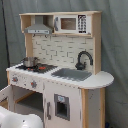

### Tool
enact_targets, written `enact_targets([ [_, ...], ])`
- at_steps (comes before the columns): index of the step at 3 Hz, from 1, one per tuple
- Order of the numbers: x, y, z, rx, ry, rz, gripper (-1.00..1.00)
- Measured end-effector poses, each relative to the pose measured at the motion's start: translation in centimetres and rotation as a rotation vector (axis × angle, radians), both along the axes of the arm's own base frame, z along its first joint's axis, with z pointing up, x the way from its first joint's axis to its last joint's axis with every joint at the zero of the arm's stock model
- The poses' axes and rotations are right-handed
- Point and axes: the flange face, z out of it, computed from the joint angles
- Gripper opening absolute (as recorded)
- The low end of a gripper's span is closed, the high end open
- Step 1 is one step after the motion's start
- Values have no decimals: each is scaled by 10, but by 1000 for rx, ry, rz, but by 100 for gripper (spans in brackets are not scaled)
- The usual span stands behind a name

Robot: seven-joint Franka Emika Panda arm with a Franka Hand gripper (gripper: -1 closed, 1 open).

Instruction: Play with the kitchen

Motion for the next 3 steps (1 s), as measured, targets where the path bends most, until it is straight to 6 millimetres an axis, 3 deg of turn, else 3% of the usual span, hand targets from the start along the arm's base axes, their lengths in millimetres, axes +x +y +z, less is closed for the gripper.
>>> enact_targets([
  [2,3,-39,-3,3,18,-15,100],
  [3,14,-48,-19,21,53,13,100],
])
